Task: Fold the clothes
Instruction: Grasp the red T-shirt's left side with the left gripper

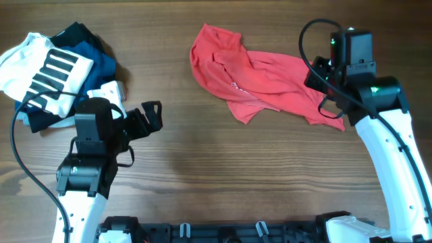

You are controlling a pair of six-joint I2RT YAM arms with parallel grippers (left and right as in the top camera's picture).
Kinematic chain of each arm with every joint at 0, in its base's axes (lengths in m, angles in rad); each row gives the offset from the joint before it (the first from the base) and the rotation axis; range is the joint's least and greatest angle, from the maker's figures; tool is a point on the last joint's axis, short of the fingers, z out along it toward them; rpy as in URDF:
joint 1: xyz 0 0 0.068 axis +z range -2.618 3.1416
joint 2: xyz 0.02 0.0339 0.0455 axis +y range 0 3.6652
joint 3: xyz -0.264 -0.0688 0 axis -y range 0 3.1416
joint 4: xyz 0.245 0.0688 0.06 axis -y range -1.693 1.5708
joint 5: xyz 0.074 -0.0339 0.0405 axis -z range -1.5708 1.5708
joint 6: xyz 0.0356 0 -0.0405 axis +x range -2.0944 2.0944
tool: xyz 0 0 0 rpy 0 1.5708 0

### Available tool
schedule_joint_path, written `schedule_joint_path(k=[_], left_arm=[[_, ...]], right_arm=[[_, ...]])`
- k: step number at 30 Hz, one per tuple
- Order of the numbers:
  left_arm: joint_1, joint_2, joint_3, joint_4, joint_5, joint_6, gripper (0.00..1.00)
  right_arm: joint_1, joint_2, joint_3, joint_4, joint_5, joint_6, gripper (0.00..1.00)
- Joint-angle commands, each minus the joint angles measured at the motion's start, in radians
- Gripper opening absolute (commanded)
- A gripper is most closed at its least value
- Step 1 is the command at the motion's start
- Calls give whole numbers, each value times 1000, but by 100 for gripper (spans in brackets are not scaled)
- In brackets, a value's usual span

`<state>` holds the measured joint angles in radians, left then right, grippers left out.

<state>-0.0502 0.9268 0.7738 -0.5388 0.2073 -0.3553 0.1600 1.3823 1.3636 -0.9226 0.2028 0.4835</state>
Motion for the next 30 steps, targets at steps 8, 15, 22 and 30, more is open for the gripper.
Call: schedule_joint_path(k=[8, 15, 22, 30], left_arm=[[-111, 199, 17, 263, 100, -51, 100], [-183, 538, 17, 718, 148, -209, 100], [-203, 833, 18, 1018, 136, -286, 100], [-203, 1004, 51, 1037, 132, -289, 100]], right_arm=[[-44, 5, 3, -30, 32, -77, 45], [-44, 5, 3, -94, 32, -78, 45], [-44, 6, 3, -121, 32, -81, 45], [-44, 6, 3, -125, 32, -80, 45]])
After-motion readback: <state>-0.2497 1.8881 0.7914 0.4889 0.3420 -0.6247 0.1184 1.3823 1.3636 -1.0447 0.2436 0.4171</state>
